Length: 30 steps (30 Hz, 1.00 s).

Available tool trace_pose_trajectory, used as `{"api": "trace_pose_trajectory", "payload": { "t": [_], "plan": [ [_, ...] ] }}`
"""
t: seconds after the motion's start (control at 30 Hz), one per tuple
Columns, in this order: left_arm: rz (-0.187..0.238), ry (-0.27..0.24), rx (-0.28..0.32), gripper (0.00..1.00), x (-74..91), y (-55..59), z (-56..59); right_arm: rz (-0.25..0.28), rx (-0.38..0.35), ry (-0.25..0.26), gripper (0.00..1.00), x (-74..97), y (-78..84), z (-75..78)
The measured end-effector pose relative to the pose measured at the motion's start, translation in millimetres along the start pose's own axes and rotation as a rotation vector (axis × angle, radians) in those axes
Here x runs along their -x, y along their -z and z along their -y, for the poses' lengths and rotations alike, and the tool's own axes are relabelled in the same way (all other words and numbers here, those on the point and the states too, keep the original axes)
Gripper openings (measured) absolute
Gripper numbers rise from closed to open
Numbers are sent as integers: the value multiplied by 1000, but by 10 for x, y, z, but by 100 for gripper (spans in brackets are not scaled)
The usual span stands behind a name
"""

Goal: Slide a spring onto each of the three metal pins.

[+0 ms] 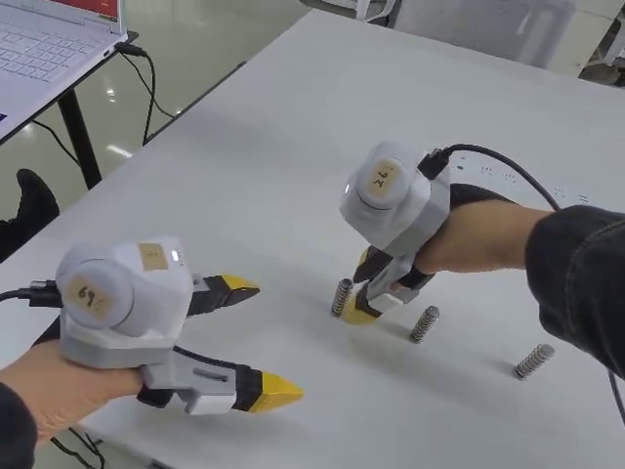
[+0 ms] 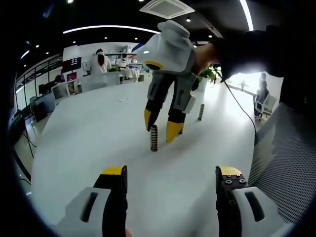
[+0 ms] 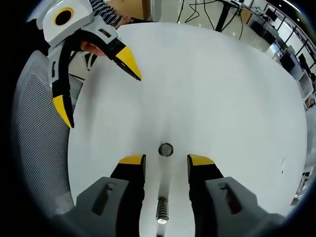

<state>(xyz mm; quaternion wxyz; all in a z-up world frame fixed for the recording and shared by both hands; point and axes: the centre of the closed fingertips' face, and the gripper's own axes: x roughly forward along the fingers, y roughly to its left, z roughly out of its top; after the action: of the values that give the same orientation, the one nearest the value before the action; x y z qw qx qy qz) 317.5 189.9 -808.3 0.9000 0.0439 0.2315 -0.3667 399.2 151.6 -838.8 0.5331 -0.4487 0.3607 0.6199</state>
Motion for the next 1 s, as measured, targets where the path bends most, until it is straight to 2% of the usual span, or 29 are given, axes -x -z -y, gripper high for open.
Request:
{"api": "trace_pose_trajectory", "payload": {
  "t": [0.47, 0.6, 1.0],
  "plan": [
    [-11, 3, -17, 71, -20, -53, 17, 46, -59, 15, 48, 83, 138, 8],
    [-13, 2, -19, 71, -20, -62, 19, 66, -75, 25, 56, 100, 162, 8],
    [-19, 1, -32, 71, -17, -107, 22, 126, -124, 49, 71, 186, 261, 28]
  ]
}}
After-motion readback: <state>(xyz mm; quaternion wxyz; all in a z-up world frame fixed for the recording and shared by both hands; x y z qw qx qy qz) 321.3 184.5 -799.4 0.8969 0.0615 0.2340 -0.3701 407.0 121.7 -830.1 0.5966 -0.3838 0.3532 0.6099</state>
